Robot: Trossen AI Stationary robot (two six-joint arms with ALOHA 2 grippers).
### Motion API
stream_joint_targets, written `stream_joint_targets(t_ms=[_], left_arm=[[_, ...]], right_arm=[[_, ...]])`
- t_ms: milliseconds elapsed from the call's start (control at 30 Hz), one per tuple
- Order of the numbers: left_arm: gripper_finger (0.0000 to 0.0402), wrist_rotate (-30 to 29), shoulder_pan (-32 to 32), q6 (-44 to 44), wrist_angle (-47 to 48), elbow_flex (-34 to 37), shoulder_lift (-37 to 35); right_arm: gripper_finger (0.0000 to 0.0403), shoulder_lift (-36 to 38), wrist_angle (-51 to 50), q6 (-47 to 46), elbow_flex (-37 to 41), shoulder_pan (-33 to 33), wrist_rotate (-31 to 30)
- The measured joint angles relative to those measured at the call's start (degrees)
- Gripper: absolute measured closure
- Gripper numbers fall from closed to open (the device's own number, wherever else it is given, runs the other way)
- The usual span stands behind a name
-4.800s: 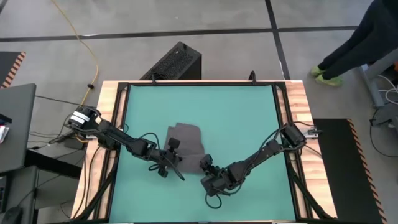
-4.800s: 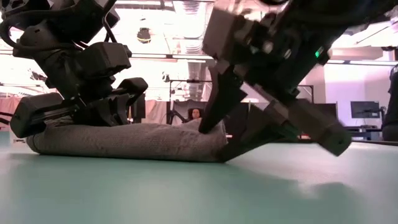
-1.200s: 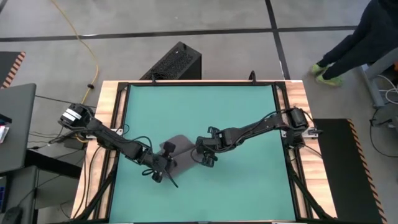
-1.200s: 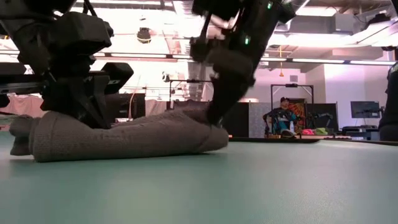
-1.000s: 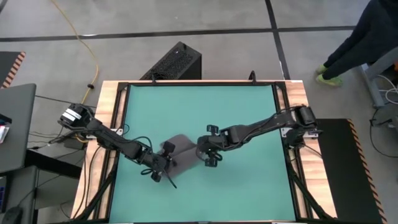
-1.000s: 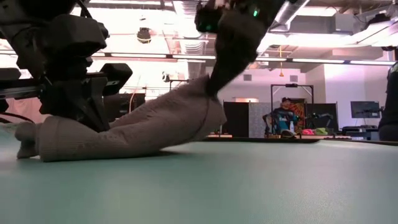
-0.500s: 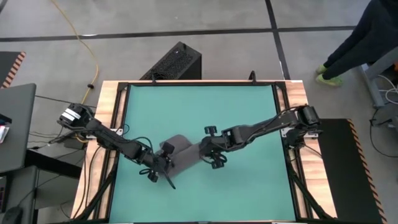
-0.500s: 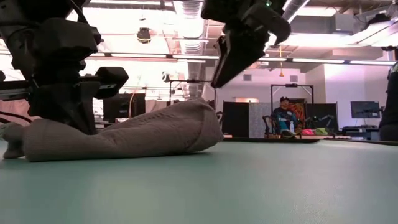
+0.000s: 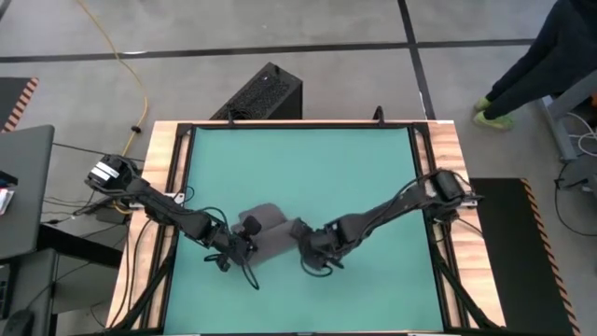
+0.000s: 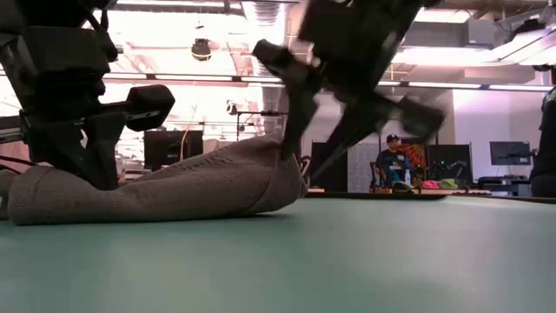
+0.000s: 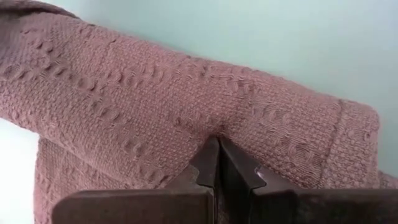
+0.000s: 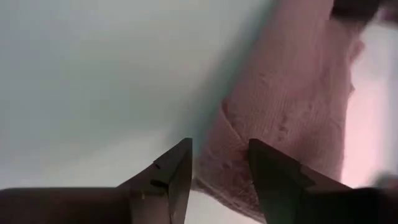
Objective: Roll towel into tight, uniform cylinder
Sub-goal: Roll the gray towel
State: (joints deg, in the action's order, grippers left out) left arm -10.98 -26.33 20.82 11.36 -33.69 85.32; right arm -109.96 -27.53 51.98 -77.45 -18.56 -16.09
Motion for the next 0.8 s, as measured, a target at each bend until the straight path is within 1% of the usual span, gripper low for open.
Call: stream_joint_targets(t_ms=[67,133,267,367,433,567,667,800], left_arm=[[0.0402,0.0,0.0,-0.3,0.0,0.0,0.0],[0.0402,0.0,0.0,-0.4,0.1,0.0,0.0],[0.0402,0.0,0.0,-0.4,0.1,0.1,0.1],[0.0402,0.0,0.0,-0.4,0.1,0.1,0.1],[0.0401,0.0,0.0,-0.2,0.1,0.1,0.1],[0.0401,0.0,0.0,-0.1,0.1,0.1,0.1],[0.0402,0.0,0.0,0.1,0.4,0.1,0.1],[0.0401,-0.7,0.0,2.0,1.2,0.1,0.1]], right_arm=[[0.0219,-2.0,2.2,-0.2,0.0,-0.7,-6.3],[0.0207,-3.5,2.9,-1.5,0.0,-1.0,-10.2],[0.0184,-4.4,2.6,-2.0,0.0,-1.4,-11.9],[0.0176,-4.4,0.9,-2.2,-0.1,-1.4,-17.3],[0.0175,-4.6,0.5,-2.3,0.0,-1.2,-19.6],[0.0176,-4.7,1.0,-2.1,0.0,0.1,-19.8],[0.0177,-4.3,-0.9,-2.4,0.0,0.7,-19.7],[0.0177,-1.0,-2.6,-3.9,0.0,0.9,-19.8]])
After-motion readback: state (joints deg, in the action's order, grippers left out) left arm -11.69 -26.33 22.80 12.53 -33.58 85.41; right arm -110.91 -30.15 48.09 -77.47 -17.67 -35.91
